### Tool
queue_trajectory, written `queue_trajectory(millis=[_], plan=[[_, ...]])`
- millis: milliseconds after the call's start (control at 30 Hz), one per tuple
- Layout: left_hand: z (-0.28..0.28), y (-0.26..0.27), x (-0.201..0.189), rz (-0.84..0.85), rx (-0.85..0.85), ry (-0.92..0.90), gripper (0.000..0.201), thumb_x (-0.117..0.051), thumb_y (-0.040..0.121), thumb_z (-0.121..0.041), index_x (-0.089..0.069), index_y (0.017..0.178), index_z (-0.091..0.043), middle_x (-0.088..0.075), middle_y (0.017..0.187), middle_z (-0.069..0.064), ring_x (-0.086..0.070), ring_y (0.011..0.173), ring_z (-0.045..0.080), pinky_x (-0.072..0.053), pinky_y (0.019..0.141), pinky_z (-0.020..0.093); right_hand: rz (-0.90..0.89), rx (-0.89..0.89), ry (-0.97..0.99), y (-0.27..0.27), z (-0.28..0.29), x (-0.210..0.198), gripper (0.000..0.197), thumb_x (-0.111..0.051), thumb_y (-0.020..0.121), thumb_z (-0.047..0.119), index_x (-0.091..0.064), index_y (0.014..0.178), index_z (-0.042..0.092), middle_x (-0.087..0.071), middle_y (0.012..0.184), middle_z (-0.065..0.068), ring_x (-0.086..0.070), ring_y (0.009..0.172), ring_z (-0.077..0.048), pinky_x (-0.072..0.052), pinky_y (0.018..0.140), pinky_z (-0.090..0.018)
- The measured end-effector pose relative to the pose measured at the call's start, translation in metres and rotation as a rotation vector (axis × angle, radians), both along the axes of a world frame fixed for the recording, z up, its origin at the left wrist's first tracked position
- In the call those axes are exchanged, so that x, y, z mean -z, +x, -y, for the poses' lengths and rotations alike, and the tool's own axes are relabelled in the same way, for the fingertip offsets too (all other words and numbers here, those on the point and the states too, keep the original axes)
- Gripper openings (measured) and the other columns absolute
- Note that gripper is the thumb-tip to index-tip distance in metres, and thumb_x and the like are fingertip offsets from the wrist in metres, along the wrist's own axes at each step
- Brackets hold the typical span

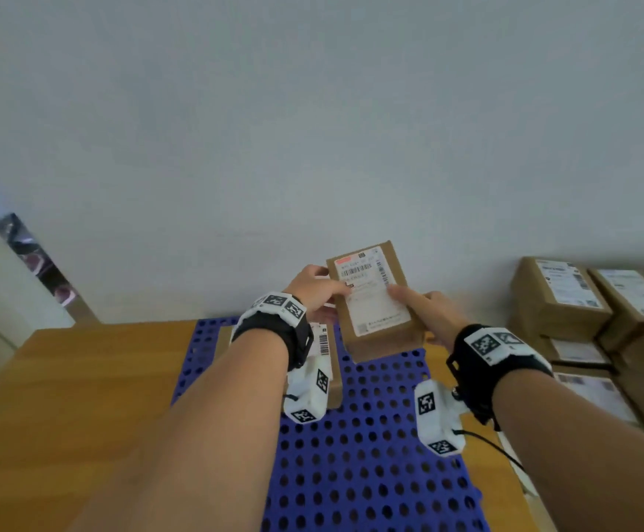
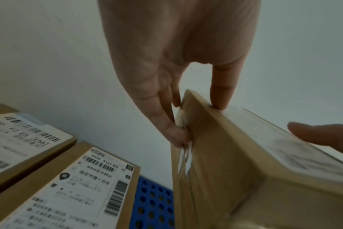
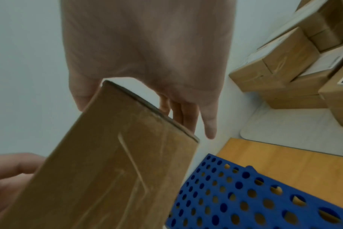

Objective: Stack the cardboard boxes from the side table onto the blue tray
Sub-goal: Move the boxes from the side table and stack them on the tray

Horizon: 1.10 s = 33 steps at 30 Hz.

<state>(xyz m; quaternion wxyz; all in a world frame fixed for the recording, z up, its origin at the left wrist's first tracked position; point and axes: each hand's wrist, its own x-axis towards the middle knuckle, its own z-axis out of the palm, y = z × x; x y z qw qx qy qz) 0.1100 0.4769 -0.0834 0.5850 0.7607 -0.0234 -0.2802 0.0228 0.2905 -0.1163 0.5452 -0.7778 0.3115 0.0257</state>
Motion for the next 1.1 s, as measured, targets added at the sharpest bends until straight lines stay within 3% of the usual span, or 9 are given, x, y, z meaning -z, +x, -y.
queue_trajectory(millis=[133, 233, 333, 467, 500, 633, 833, 933, 1100], plan=[[0.004, 0.007, 0.024, -0.071, 0.115, 0.086, 0.031, -0.064, 0.091, -0.002, -0.053, 0.120, -0.006, -0.068, 0.107, 0.011, -0.068, 0.090, 0.025, -0.060, 0.075, 0.039, -0.052, -0.011, 0.060, 0.008, -0.004, 0.024, 0.111, -0.067, 0.040, 0.086, -0.056, 0.124, 0.014, -0.072, 0.107, -0.003, -0.070, 0.095, -0.023, -0.056, 0.089, -0.044], [0.001, 0.014, 0.040, -0.071, 0.160, 0.151, 0.011, -0.059, 0.094, -0.002, -0.059, 0.102, -0.010, -0.069, 0.098, 0.010, -0.068, 0.079, 0.022, -0.059, 0.082, 0.038, -0.053, -0.023, 0.071, 0.016, -0.005, 0.038, 0.093, -0.067, 0.057, 0.077, -0.059, 0.124, 0.011, -0.072, 0.106, -0.005, -0.070, 0.095, -0.025, -0.055, 0.092, -0.046], [-0.004, 0.022, 0.060, 0.002, 0.137, 0.272, 0.023, -0.062, 0.091, -0.007, -0.061, 0.115, -0.011, -0.071, 0.097, 0.010, -0.070, 0.082, 0.023, -0.058, 0.089, 0.041, -0.068, 0.011, 0.066, 0.023, -0.006, 0.058, 0.102, -0.066, 0.054, 0.076, -0.054, 0.131, 0.010, -0.070, 0.112, -0.007, -0.068, 0.098, -0.026, -0.054, 0.093, -0.046], [-0.007, 0.025, 0.089, 0.099, 0.072, 0.391, 0.044, -0.067, 0.083, -0.014, -0.060, 0.126, -0.018, -0.070, 0.113, 0.009, -0.070, 0.098, 0.024, -0.058, 0.089, 0.041, -0.103, 0.064, 0.083, 0.024, -0.008, 0.078, 0.084, -0.068, 0.078, 0.061, -0.046, 0.137, 0.006, -0.063, 0.124, -0.012, -0.062, 0.109, -0.030, -0.050, 0.096, -0.043], [-0.006, 0.025, 0.093, 0.125, 0.068, 0.408, 0.045, -0.068, 0.080, -0.014, -0.060, 0.124, -0.020, -0.070, 0.114, 0.008, -0.070, 0.097, 0.023, -0.058, 0.088, 0.040, -0.113, 0.056, 0.105, 0.025, -0.006, 0.084, 0.087, -0.069, 0.075, 0.063, -0.046, 0.138, 0.007, -0.062, 0.125, -0.012, -0.062, 0.110, -0.030, -0.050, 0.097, -0.044], [0.003, 0.027, 0.100, 0.191, 0.093, 0.440, 0.045, -0.073, 0.078, -0.011, -0.061, 0.121, -0.021, -0.071, 0.110, 0.003, -0.069, 0.096, 0.020, -0.058, 0.085, 0.035, -0.132, 0.018, 0.124, 0.036, 0.015, 0.143, 0.136, -0.064, 0.029, 0.095, -0.048, 0.138, 0.014, -0.062, 0.129, -0.007, -0.062, 0.112, -0.029, -0.049, 0.100, -0.048], [0.008, 0.032, 0.107, 0.211, 0.136, 0.471, 0.075, -0.081, 0.075, -0.014, -0.045, 0.142, -0.020, -0.071, 0.104, 0.001, -0.066, 0.100, 0.017, -0.050, 0.086, 0.028, -0.194, -0.035, 0.213, 0.049, 0.035, 0.198, 0.135, -0.066, 0.031, 0.094, -0.047, 0.140, 0.017, -0.062, 0.130, -0.005, -0.063, 0.112, -0.028, -0.048, 0.101, -0.048], [0.008, 0.035, 0.109, 0.215, 0.153, 0.496, 0.079, -0.082, 0.075, -0.014, -0.044, 0.144, -0.020, -0.071, 0.102, -0.001, -0.066, 0.099, 0.016, -0.049, 0.085, 0.028, -0.205, -0.045, 0.267, 0.047, 0.032, 0.180, 0.122, -0.071, 0.041, 0.087, -0.052, 0.136, 0.015, -0.067, 0.123, -0.005, -0.067, 0.106, -0.027, -0.050, 0.099, -0.047], [0.010, 0.038, 0.112, 0.255, 0.192, 0.550, 0.073, -0.082, 0.075, -0.015, -0.051, 0.141, -0.023, -0.070, 0.108, -0.002, -0.067, 0.094, 0.015, -0.049, 0.077, 0.027, -0.204, -0.107, 0.283, 0.033, 0.002, 0.115, 0.040, -0.061, 0.093, 0.037, -0.068, 0.117, 0.005, -0.073, 0.110, -0.013, -0.069, 0.101, -0.032, -0.049, 0.100, -0.050]])
